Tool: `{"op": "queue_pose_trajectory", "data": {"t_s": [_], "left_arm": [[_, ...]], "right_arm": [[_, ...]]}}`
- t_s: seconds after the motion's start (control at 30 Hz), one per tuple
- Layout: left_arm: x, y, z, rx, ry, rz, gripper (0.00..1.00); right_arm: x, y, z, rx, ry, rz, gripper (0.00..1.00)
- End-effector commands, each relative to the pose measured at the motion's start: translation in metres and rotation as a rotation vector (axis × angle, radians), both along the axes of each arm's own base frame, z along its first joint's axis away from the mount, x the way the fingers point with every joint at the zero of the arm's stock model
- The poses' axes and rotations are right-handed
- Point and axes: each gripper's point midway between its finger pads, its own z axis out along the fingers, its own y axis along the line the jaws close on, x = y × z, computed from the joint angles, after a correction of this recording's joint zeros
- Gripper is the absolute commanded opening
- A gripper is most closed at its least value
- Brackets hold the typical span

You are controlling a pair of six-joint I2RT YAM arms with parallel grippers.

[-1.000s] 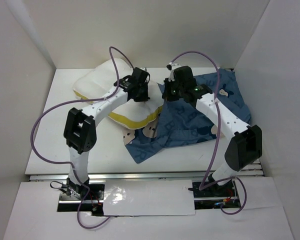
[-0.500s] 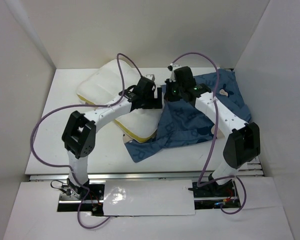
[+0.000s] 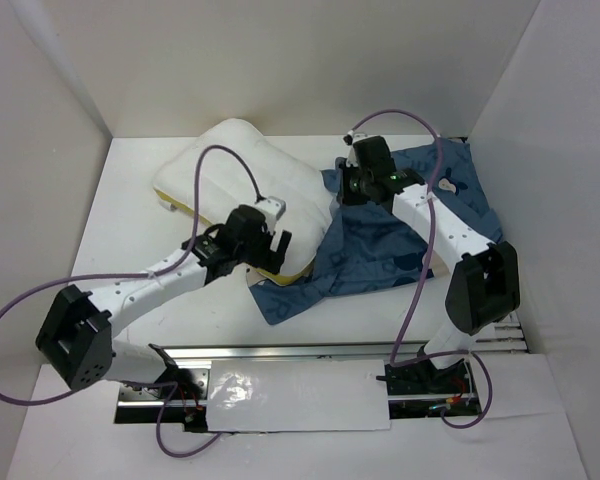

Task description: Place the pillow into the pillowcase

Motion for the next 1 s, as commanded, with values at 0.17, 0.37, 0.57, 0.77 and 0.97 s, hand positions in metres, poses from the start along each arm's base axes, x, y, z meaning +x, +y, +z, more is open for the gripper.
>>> {"op": "queue_pose_trajectory", "data": {"t_s": [0.17,0.37,0.57,0.77,0.97], "left_arm": [[-0.009,-0.053,-0.030,0.075,-0.086,-0.277,0.99],[0.024,-0.049,-0.044,0.159,-0.086,-0.119,0.29],[0.039,-0.066,0.004,-0.011,-0.159,-0.018,0.00],[0.061,-0.081,0.070,-0.271,-0.319,0.099,0.00],[0.083,-0.106,0.094,-0.435,-0.412,0.147,0.00]], "right_arm": [[-0.008,0.013,0.013,0.015,-0.023,0.030,0.00],[-0.017,0.020,0.014,0.024,-0.027,0.055,0.00],[-0.033,0.030,0.021,0.037,-0.038,0.107,0.00],[-0.053,0.054,0.048,0.130,-0.044,0.227,0.00],[-0.082,0.079,0.102,0.272,-0.101,0.369,0.00]]}}
